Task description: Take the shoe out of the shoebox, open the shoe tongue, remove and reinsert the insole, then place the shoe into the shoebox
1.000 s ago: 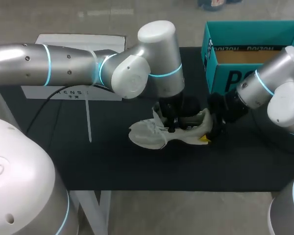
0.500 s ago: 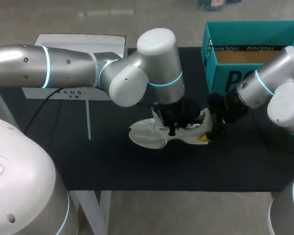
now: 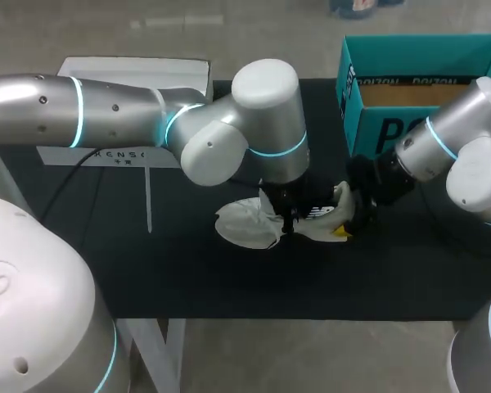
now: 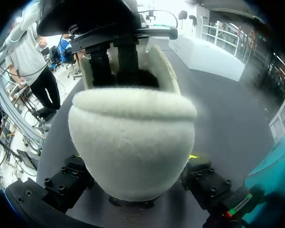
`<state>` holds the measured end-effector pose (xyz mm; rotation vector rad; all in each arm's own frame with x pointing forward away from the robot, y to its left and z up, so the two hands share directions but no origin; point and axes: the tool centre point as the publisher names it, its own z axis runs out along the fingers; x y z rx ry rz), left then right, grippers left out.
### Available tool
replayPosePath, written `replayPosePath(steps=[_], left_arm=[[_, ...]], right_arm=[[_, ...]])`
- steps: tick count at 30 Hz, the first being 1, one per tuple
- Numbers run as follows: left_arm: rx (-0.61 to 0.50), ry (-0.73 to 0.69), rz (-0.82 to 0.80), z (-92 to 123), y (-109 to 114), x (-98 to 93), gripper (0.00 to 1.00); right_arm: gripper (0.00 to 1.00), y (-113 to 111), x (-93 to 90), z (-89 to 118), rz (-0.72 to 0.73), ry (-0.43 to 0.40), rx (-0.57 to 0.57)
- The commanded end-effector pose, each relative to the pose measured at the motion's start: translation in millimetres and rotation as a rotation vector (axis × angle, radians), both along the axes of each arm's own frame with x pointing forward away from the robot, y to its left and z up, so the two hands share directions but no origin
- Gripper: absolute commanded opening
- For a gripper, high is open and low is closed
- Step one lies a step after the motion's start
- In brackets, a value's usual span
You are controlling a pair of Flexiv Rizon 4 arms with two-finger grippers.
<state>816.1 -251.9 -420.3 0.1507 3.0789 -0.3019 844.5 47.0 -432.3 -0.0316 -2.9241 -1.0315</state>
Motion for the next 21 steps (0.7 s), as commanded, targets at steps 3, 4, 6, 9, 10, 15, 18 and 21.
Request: replayPosePath(steps=[3, 4, 6, 9, 10, 15, 18, 21], left_arm=[[-0.001, 0.006, 0.002, -12.1, 2.9, 7.0, 0.00], [-0.003, 0.005, 0.003, -10.8, 3.3, 7.1, 0.00], [-0.020, 0.005, 0.013, -6.3, 4.7, 7.2, 0.00], [-0.058, 0.007, 0.029, 5.8, 6.5, 8.2, 0.00], [-0.063, 0.006, 0.033, 9.7, 7.0, 8.8, 0.00], [-0.126, 0.043, 0.098, 23.7, 10.1, 14.5, 0.00], [-0.140, 0.051, 0.111, 27.7, 11.3, 15.3, 0.00], [-0.158, 0.060, 0.116, 31.1, 11.8, 14.2, 0.00]], right_arm=[[0.00, 0.5, 0.8, 0.5, 0.000, 0.001, -0.003], [0.00, 0.5, 0.8, 0.5, 0.000, 0.001, -0.003], [0.00, 0.5, 0.8, 0.5, 0.000, 0.001, -0.003], [0.00, 0.5, 0.8, 0.5, 0.000, 0.001, -0.003], [0.00, 0.5, 0.8, 0.5, 0.000, 0.001, -0.003], [0.00, 0.5, 0.8, 0.5, 0.000, 0.001, -0.003], [0.00, 0.5, 0.8, 0.5, 0.000, 0.001, -0.003], [0.00, 0.5, 0.8, 0.5, 0.000, 0.001, -0.003]])
